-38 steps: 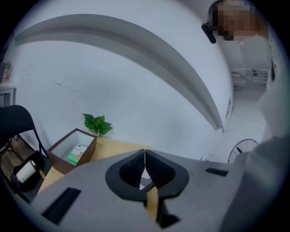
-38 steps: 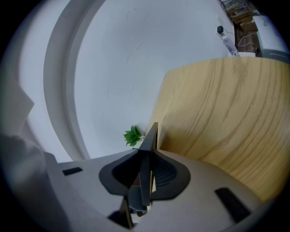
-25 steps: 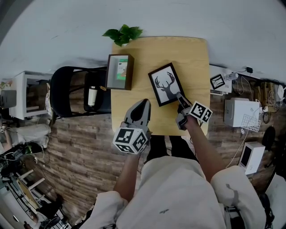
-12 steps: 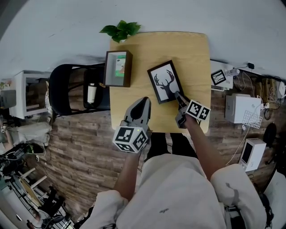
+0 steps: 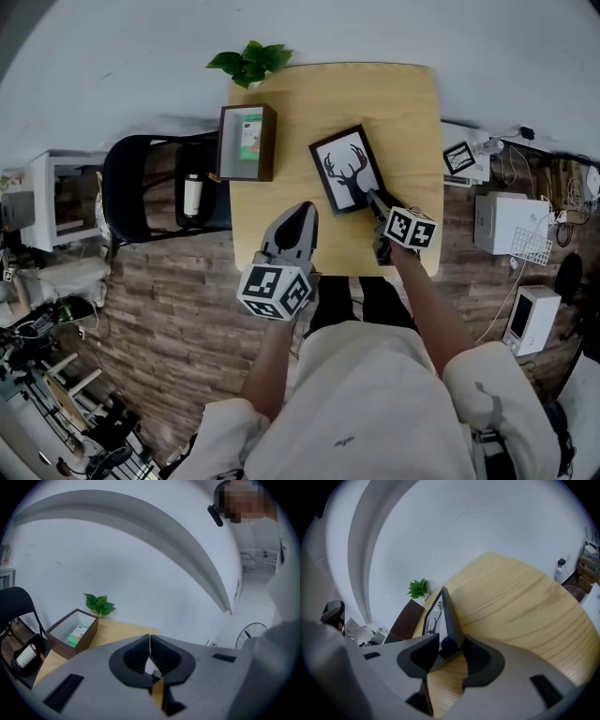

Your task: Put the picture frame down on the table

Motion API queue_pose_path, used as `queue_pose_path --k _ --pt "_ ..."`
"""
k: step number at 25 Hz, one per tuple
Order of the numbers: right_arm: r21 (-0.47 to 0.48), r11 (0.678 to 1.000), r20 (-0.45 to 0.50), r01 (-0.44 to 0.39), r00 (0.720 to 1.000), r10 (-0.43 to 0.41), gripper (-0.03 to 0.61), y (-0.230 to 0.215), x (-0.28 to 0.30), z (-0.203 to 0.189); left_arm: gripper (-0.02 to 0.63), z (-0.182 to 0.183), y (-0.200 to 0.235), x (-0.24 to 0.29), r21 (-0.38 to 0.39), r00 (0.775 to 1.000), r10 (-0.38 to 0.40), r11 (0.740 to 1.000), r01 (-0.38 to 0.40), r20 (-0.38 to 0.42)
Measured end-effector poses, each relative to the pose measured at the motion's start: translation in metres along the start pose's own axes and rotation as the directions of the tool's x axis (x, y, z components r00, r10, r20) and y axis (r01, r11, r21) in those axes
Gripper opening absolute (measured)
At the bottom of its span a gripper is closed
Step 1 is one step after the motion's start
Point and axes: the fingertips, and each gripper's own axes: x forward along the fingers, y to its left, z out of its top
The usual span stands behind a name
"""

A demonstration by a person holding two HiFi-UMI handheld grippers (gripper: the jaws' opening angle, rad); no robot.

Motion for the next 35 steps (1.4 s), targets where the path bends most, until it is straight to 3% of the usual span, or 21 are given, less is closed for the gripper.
queue_pose_path --k 6,27,35 --pt "-0.073 0.997 -0.017 0.036 0.999 -0.037 0.172 -0.003 0.001 -0.001 0.008 -0.003 0.002 -0.003 -0.002 1.0 0.001 1.0 -0.001 -0.005" --pt "-0.164 0.98 -0.073 0.116 0.989 -0.129 0.198 -0.014 0.003 -0.011 0.008 -0.005 0.006 -0.013 -0.015 1.0 0.02 1.0 -0.02 0.001" --pt "-0.265 0.953 -0.079 0.146 0.982 -0.172 0.209 -0.016 0.0 -0.011 0.008 -0.006 0.0 -0.012 -0.015 1.0 0.023 1.0 -0.023 0.003"
